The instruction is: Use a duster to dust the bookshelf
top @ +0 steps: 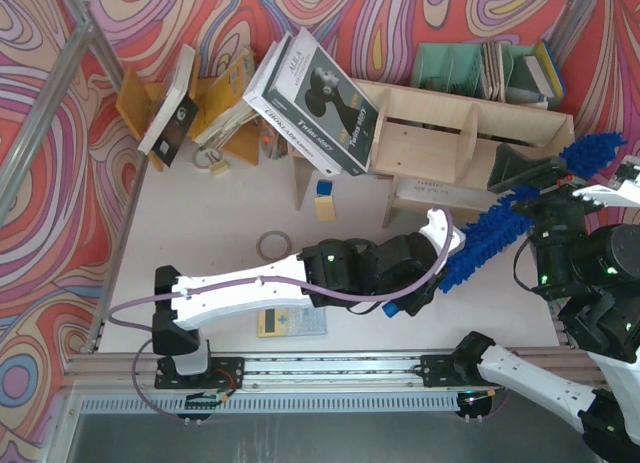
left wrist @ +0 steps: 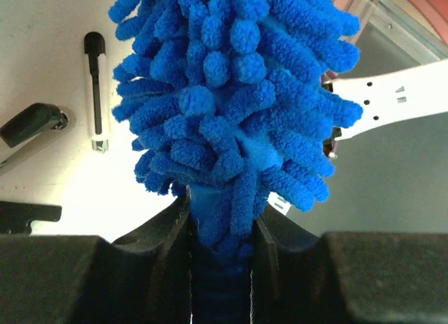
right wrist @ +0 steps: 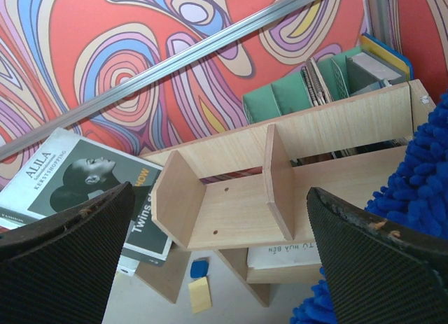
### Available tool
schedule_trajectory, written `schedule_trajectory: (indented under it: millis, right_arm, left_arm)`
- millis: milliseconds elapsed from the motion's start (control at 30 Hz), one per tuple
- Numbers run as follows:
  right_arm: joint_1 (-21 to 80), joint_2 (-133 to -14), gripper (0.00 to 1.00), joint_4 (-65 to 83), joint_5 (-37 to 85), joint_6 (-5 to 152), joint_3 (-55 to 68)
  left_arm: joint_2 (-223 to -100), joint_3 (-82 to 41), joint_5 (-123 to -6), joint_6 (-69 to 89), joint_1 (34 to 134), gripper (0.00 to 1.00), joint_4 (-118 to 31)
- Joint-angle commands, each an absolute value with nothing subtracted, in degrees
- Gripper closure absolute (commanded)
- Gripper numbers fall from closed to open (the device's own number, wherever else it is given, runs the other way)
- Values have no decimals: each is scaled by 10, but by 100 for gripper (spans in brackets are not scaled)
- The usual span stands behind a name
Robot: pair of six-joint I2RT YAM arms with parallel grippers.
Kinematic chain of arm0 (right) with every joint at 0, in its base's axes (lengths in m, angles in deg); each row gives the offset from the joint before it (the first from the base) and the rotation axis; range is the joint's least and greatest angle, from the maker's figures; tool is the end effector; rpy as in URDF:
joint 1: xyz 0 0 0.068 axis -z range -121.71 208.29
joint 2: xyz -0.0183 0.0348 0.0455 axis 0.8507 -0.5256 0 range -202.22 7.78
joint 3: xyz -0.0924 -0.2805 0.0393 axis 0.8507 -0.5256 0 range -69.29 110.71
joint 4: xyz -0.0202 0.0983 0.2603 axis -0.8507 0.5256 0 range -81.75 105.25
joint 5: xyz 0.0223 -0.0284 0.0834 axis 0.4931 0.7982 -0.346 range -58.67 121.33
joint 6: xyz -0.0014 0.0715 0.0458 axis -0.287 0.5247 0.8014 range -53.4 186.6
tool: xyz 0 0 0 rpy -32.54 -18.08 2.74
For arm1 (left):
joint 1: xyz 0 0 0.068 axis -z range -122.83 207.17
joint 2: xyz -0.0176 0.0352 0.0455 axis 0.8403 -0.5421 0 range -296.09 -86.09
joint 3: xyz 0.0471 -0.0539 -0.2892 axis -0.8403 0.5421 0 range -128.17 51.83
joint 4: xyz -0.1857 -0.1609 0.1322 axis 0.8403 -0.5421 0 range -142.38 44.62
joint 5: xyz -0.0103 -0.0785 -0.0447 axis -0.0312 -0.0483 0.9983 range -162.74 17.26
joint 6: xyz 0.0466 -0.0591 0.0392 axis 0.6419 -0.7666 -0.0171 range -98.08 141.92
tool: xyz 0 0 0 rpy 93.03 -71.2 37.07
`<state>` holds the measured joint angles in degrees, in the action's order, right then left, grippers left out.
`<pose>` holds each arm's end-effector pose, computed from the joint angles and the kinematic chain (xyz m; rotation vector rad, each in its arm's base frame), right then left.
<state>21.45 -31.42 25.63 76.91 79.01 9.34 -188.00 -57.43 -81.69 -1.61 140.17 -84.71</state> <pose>0.0943 0.0040 0.5579 0.4420 1.2326 0.2627 0.0674 -0.4541 0.4121 1.0380 2.0157 -0.9005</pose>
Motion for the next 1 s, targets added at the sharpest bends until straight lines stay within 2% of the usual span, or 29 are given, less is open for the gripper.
schedule_trajectory:
  millis: [0,433,967]
  right_arm:
    - [214,-309,1,235,781,787,92]
    - [214,-312,1,248,781,803,85]
    - [214,-314,1,256,785,806,85]
  left_arm:
    - [-1843,-514,-827,-11,1405,100,-812]
    - [-1748,-388,-882,-40,1409,100,-800]
    - [-1813,-434,-857,-27,1409,100,-824]
